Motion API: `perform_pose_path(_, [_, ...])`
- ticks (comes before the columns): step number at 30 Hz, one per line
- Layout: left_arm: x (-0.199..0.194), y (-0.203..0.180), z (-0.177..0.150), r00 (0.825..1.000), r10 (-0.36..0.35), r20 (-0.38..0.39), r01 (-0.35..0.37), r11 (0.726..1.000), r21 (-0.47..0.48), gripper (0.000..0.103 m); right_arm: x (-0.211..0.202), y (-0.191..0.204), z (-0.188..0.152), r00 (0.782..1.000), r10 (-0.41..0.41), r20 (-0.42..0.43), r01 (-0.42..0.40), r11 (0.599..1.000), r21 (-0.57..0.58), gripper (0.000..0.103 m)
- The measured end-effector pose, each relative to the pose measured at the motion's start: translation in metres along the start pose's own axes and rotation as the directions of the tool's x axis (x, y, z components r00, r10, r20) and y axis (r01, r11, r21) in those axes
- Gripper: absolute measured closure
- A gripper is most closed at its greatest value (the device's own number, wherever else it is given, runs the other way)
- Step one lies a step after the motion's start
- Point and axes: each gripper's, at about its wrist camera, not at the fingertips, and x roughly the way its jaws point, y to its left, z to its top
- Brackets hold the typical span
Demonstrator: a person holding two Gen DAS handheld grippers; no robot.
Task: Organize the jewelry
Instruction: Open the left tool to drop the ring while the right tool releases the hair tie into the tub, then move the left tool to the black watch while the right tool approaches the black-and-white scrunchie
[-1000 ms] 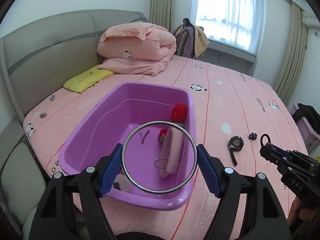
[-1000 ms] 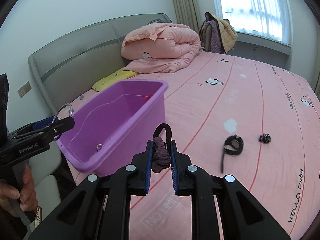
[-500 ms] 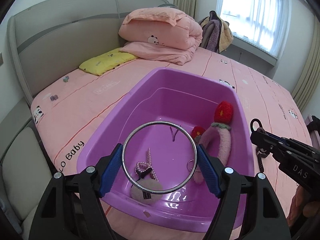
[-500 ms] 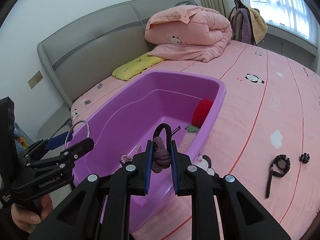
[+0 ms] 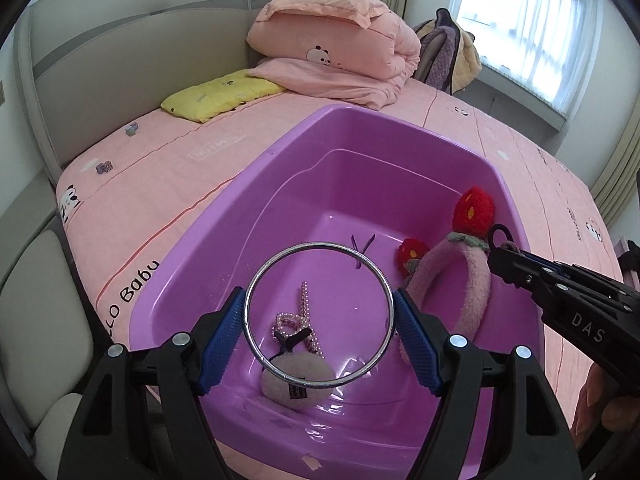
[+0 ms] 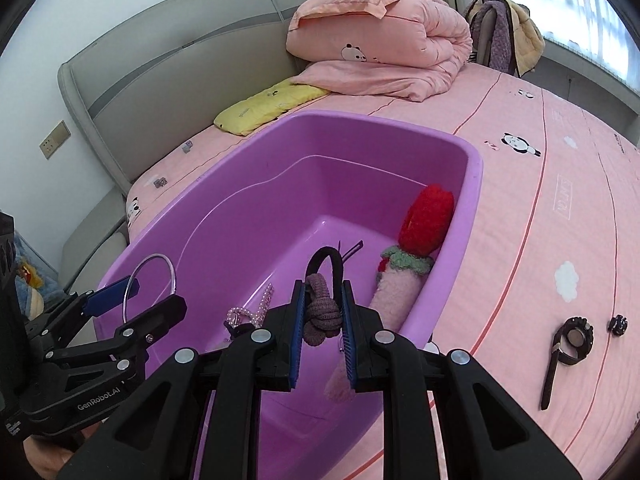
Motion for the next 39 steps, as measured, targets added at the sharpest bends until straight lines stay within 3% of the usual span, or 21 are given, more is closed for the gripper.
perform_pose_path(4, [0.003,-0.001,-0.001,1.000,0.013,-0.006,-0.013,1.000,0.003,0.031,0.003,-0.002,0.001,1.000,-0.006,-0.002,0.006,1.000,0.007,0.084])
perform_pose_path(7, [0.006,0.000,-0.001,1.000,0.017,-0.019,-0.017,1.000,-0.010,0.031,0.005,-0.004,0.002,1.000,-0.019,-0.003,0.019,1.000,0.021,0.062])
perform_pose_path(11, [0.007,0.001,-0.002,0.999,0.028,-0.027,-0.028,1.000,-0.012,0.030,0.005,-0.009,0.002,1.000,-0.027,-0.003,0.027,0.999,0.038,0.054])
perform_pose_path(13, [0.007,0.001,-0.002,0.999,0.043,-0.026,-0.043,0.999,-0.011,0.016,0.004,-0.010,0.001,0.999,-0.036,0.000,0.036,0.999,0.033,0.053])
perform_pose_path(16, [0.003,0.002,-0.002,0.998,0.055,-0.016,-0.056,0.998,-0.021,0.009,0.003,-0.011,0.001,0.999,-0.038,0.000,0.038,0.999,0.035,0.050])
perform_pose_path(30, [-0.017,0.004,-0.005,0.996,0.085,-0.018,-0.085,0.996,-0.022,0.008,-0.020,-0.013,-0.009,1.000,-0.007,0.018,0.006,0.998,0.062,0.048])
perform_pose_path(39, [-0.043,-0.006,-0.012,0.996,0.086,0.000,-0.086,0.996,0.006,0.008,-0.048,-0.009,-0.025,0.999,-0.032,0.032,0.031,0.999,0.022,0.044])
